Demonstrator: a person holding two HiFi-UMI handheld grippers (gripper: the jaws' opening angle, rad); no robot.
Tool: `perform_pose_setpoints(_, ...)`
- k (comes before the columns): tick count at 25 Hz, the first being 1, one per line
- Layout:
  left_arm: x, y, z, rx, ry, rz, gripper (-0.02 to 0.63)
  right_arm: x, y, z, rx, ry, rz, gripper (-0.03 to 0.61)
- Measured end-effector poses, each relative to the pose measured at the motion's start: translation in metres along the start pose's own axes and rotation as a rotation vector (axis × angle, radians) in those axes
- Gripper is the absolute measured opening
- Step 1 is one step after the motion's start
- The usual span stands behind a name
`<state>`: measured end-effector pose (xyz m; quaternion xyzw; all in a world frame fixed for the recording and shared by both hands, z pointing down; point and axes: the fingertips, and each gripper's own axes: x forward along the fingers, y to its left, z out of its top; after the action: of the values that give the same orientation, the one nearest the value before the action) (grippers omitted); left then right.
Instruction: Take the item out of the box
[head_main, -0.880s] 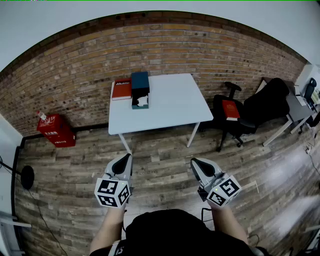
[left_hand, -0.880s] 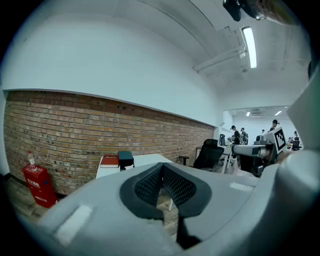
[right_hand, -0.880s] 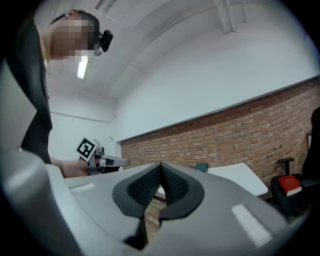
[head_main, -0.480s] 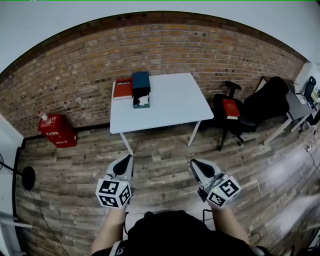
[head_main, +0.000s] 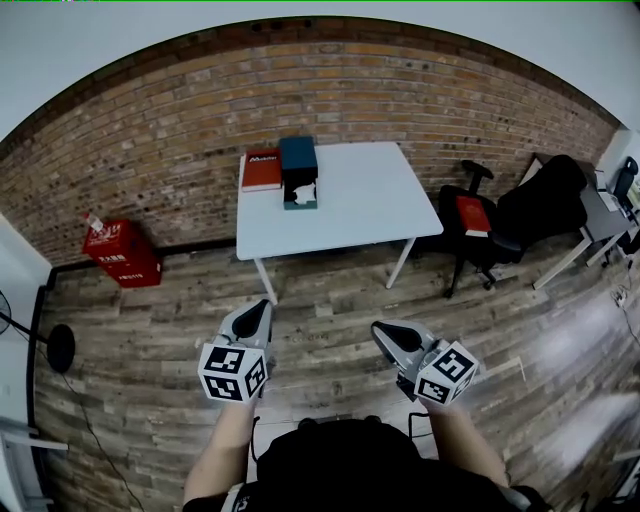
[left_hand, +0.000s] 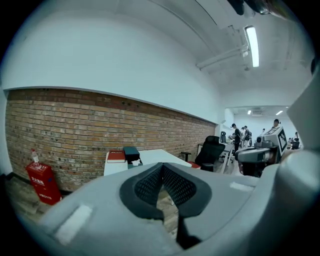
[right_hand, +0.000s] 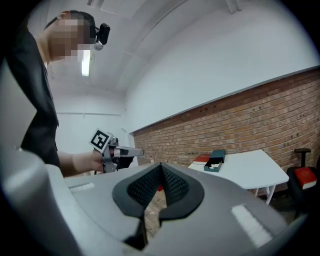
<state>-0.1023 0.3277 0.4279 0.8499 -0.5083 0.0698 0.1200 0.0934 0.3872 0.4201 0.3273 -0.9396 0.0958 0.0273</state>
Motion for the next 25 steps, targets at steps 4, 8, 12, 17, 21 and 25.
perform_pose_setpoints(4,-0.019,0.037,0.011,-0.007,-0.028,0.015,0.003,0.037,0.005,0.004,-0.043,0.049,0.012,0.000)
perform_pose_setpoints(8,-0.015,0.058,0.014,0.041,-0.009,-0.008,0.003,0.068,0.003,0.016,-0.065,0.030,-0.020,0.000)
perform_pose_setpoints(12,0.003,0.073,0.015,0.019,-0.017,-0.019,0.003,0.098,0.000,0.022,-0.066,0.000,-0.015,0.000)
perform_pose_setpoints(17,0.044,0.092,0.009,-0.079,-0.041,0.034,0.003,0.135,-0.023,0.021,-0.073,-0.004,0.027,0.000)
perform_pose_setpoints(21,0.082,0.104,0.012,-0.127,-0.055,0.046,0.003,0.155,-0.058,0.022,-0.067,-0.016,0.034,0.000)
perform_pose_setpoints(25,0.127,0.101,0.021,-0.084,-0.048,0.028,0.003,0.157,-0.113,0.011,-0.032,0.017,0.017,0.000)
